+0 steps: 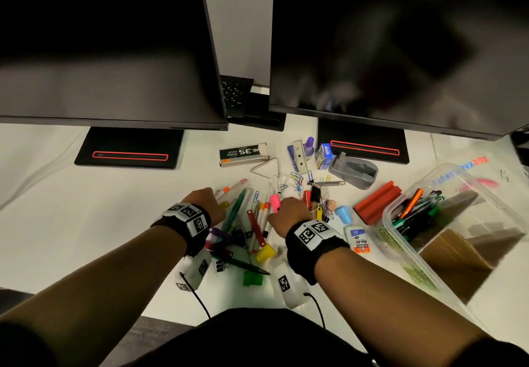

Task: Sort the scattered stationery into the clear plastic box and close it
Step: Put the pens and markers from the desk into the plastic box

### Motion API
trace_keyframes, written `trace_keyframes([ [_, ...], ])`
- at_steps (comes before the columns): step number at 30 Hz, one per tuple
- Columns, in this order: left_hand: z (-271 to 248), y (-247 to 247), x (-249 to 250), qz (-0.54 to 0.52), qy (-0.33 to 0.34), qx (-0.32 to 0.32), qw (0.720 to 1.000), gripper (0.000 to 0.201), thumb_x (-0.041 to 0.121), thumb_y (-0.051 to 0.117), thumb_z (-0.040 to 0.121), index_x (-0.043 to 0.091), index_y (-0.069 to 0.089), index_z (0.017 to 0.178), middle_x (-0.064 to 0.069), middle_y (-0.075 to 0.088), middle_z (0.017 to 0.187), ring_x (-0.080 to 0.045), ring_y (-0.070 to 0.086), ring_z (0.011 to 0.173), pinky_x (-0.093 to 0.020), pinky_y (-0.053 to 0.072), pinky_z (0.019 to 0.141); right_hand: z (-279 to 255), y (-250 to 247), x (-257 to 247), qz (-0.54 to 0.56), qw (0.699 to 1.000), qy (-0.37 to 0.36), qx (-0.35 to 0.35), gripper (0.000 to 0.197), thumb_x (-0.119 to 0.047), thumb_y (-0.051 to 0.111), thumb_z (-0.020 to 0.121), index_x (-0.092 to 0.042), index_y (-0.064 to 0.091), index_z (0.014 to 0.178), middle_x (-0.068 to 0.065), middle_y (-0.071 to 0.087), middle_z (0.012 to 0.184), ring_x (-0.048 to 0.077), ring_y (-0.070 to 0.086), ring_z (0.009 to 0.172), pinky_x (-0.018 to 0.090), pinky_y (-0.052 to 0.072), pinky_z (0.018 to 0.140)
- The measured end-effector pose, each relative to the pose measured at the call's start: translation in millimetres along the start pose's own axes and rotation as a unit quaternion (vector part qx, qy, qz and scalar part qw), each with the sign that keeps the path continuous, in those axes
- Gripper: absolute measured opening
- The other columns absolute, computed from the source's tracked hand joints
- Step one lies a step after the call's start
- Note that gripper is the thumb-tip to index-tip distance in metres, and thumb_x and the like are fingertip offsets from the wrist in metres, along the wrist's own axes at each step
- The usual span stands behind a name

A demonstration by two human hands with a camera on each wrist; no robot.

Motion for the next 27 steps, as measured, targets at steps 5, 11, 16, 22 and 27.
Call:
trace_keyframes([
  [5, 2, -5, -2, -0.033, 0.014, 0.021, 0.999, 0.018, 0.035, 0.054, 0.085, 0.019, 0.050, 0.090, 0.001, 0.054, 0.075, -0.017, 0.052, 0.065, -0.027, 0.041, 0.060, 1, 7, 3, -0.004, 1.000, 0.017, 0.012, 0.036, -0.024, 0.051, 0.091, -0.002, 0.053, 0.119, 0.015, 0.056, 0.128, 0.031, 0.055, 0.117, 0.032, 0.047, 0.090],
  [11, -3, -8, 8, -0.008, 0.058, 0.015, 0.998, 0.021, 0.039, 0.050, 0.089, 0.019, 0.051, 0.090, -0.001, 0.055, 0.084, -0.021, 0.051, 0.078, -0.030, 0.040, 0.068, 1, 0, 10, -0.037, 0.999, 0.025, 0.005, 0.039, -0.024, 0.052, 0.086, -0.003, 0.053, 0.119, 0.015, 0.056, 0.128, 0.030, 0.055, 0.116, 0.030, 0.046, 0.091],
  [16, -1, 4, 24, 0.009, 0.083, -0.021, 0.996, 0.027, 0.038, 0.059, 0.087, 0.014, 0.058, 0.099, -0.007, 0.064, 0.097, -0.024, 0.058, 0.085, -0.028, 0.042, 0.072, -1, -6, 7, -0.014, 1.000, 0.022, -0.003, 0.038, -0.025, 0.052, 0.085, -0.004, 0.054, 0.117, 0.015, 0.058, 0.124, 0.031, 0.057, 0.111, 0.028, 0.043, 0.080],
  [22, 1, 3, 33, 0.051, 0.095, -0.024, 0.994, 0.024, 0.032, 0.059, 0.084, 0.013, 0.058, 0.098, -0.008, 0.066, 0.103, -0.022, 0.058, 0.082, -0.028, 0.043, 0.070, -1, 5, 1, 0.004, 1.000, 0.013, 0.002, 0.041, -0.031, 0.054, 0.090, -0.003, 0.052, 0.120, 0.016, 0.057, 0.126, 0.031, 0.056, 0.115, 0.030, 0.046, 0.087],
  [27, 1, 4, 34, 0.037, 0.095, -0.011, 0.995, 0.022, 0.038, 0.057, 0.085, 0.018, 0.050, 0.085, -0.009, 0.065, 0.100, -0.021, 0.052, 0.076, -0.029, 0.042, 0.069, 5, 11, -6, 0.039, 0.999, 0.016, 0.010, 0.043, -0.033, 0.057, 0.089, -0.002, 0.052, 0.119, 0.016, 0.058, 0.125, 0.031, 0.057, 0.114, 0.031, 0.047, 0.086],
])
Point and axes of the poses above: each hand's wrist, its own z-axis towards the middle knuckle, its own y-axis out of the palm, x = y × z, the point moved 4 cm from there along z, towards the middle knuckle
